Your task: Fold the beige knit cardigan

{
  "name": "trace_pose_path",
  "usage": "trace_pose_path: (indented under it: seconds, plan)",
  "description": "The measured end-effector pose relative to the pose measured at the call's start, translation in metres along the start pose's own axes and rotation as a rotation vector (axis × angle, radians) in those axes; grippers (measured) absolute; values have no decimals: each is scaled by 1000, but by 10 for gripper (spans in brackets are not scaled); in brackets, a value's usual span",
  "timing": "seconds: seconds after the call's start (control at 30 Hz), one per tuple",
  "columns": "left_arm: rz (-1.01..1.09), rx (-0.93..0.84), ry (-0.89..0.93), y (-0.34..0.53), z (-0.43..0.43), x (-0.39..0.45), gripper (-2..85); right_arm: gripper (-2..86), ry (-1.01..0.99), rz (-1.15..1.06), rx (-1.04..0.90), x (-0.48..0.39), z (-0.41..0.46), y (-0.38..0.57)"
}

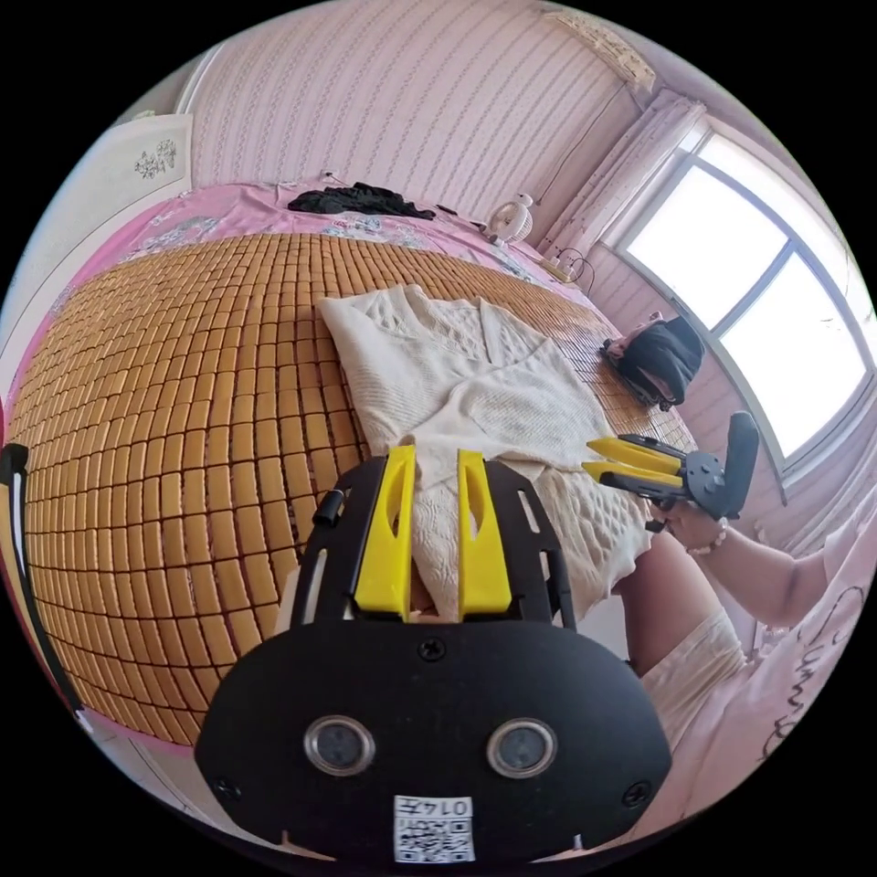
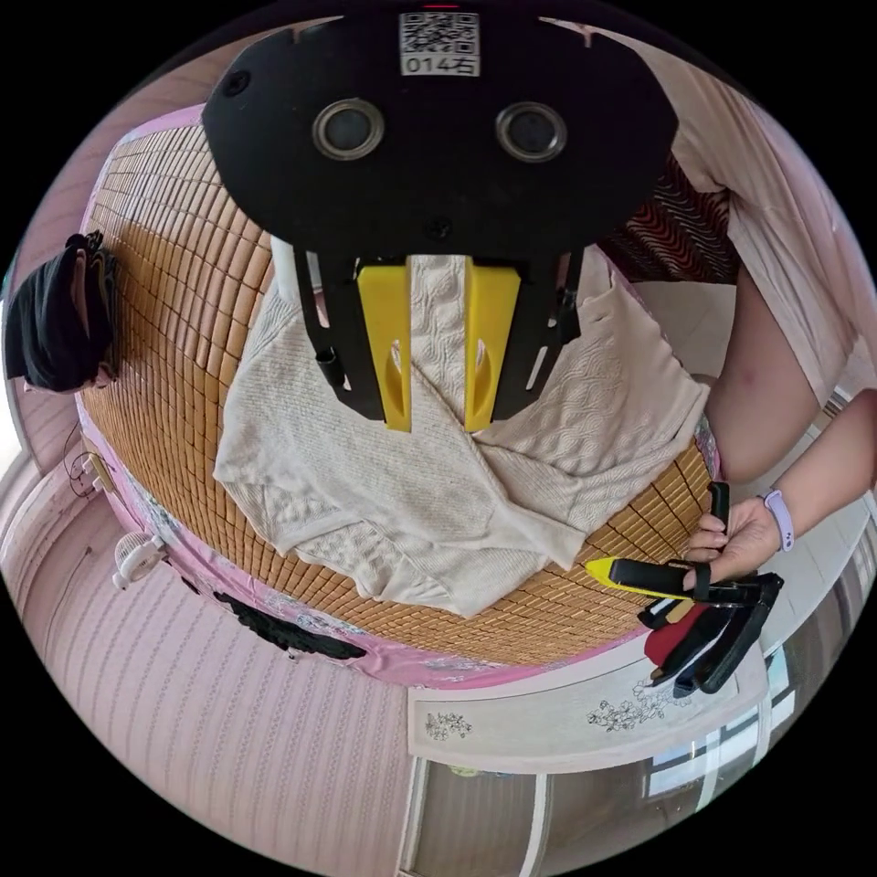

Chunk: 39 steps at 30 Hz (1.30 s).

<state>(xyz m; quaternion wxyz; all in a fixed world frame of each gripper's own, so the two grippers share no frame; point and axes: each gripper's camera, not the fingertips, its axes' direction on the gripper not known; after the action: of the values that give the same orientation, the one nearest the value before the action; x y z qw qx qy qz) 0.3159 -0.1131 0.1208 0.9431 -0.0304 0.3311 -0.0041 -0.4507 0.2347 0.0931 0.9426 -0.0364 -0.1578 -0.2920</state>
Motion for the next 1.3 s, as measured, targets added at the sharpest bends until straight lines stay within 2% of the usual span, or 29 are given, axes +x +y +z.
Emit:
trace_pose_path:
  seconds: [0.1, 0.13, 0.27, 0.3, 0.37, 0.43, 0.5, 0.63, 0.73, 0.87, 1.0, 1.13, 1.23, 1.3]
  plan:
    - [-22, -94, -34, -15, 24, -7, 81, 84, -18, 33, -23, 7, 8, 1]
    - [-26, -174, -60, -17, 37, -9, 73, 84, -2, 55, -48, 11, 14, 2]
    - [98, -196, -132, -24, 36, 0, 33, 83, -40, 118, -93, 21, 26, 7]
    - [122, -179, -144, -27, 31, 4, 31, 83, -46, 127, -72, 24, 25, 9]
    - [247, -10, -167, -38, -2, 22, 28, 82, -55, 139, -55, 26, 24, 11]
    - [292, 68, -161, -44, -22, 28, 32, 82, -67, 159, -38, 30, 24, 15]
    - [274, 47, -158, -47, -21, 20, 40, 82, -74, 180, -30, 33, 24, 17]
    - [109, -185, -94, -35, 28, -35, 68, 85, -133, 203, -21, 46, 18, 16]
    - [89, -143, -12, -28, 14, -52, 82, 89, -127, 182, 33, 65, 0, 9]
    - [71, -85, -78, -43, -6, -77, 81, 94, -33, 181, 79, 111, -5, -12]
    - [19, -39, -50, -75, 1, -103, 73, 106, 73, 306, 96, 179, 19, -49]
    - [-91, 15, 64, -114, 23, -130, 74, 113, 163, 464, 49, 238, 55, -79]
    - [-152, -83, 44, -136, 50, -141, 114, 107, 115, 559, -72, 265, 84, -90]
    - [-166, -162, 59, -145, 67, -144, 118, 87, 83, 544, -137, 267, 97, -96]
